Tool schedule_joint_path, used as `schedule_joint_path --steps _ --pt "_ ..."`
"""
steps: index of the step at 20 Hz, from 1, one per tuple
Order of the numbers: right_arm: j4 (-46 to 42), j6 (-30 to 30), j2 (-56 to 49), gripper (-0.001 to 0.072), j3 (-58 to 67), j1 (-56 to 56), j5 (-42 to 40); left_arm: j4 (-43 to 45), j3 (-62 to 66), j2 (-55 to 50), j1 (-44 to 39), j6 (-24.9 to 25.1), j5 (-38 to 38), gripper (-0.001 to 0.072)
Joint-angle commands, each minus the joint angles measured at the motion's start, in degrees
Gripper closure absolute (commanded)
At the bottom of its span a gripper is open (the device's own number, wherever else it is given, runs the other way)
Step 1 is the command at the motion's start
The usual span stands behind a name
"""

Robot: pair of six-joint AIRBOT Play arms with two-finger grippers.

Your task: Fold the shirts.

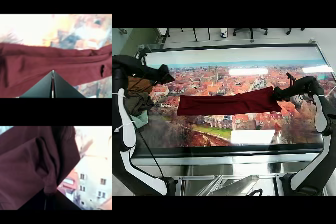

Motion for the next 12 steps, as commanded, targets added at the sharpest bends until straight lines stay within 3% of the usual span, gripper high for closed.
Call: schedule_joint_path --steps 1,8,12 --pt "1.03 1.40 0.26 0.0687 3.61 0.44 -3.98 0.39 -0.07 -0.63 -9.09 0.68 -5.01 0.0692" --pt "1.03 1.53 11.23 0.0687 4.66 0.42 -8.76 0.37 -0.04 -16.85 -36.24 1.20 -27.47 0.0693" --pt "1.05 1.57 17.16 0.0687 7.96 0.42 -12.90 0.35 2.62 -22.93 -41.97 0.33 -29.94 0.0693"
